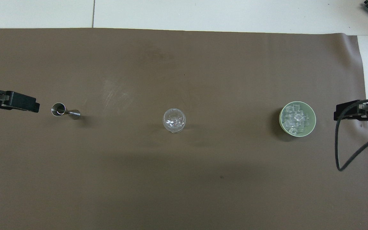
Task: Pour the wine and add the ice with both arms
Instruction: 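Move the left gripper toward the silver jigger and open it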
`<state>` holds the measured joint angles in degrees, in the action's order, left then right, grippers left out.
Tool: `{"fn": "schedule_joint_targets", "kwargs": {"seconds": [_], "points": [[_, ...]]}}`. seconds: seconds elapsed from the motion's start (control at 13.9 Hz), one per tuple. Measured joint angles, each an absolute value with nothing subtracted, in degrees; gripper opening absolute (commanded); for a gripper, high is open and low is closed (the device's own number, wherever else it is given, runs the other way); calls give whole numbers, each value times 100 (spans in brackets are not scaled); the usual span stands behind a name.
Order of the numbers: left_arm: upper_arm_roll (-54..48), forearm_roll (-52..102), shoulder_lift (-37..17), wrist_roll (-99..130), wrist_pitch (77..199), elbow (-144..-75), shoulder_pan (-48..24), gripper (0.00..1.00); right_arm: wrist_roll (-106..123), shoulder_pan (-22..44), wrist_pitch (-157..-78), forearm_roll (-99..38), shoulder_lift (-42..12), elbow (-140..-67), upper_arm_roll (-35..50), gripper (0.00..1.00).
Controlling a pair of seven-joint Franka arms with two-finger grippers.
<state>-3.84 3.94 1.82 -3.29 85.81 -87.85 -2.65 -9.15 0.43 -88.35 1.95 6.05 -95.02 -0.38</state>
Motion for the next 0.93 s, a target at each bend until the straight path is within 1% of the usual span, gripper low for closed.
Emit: {"fn": "schedule_joint_targets", "kwargs": {"seconds": [0.29, 0.93], "points": [[-451, 394, 182, -312, 8368, -8770, -260, 100, -915, 43, -8835, 195, 605, -9502, -38, 100], [-467, 394, 187, -312, 8346, -8859, -265, 100, -915, 43, -8835, 195, 605, -9502, -38, 100]]}}
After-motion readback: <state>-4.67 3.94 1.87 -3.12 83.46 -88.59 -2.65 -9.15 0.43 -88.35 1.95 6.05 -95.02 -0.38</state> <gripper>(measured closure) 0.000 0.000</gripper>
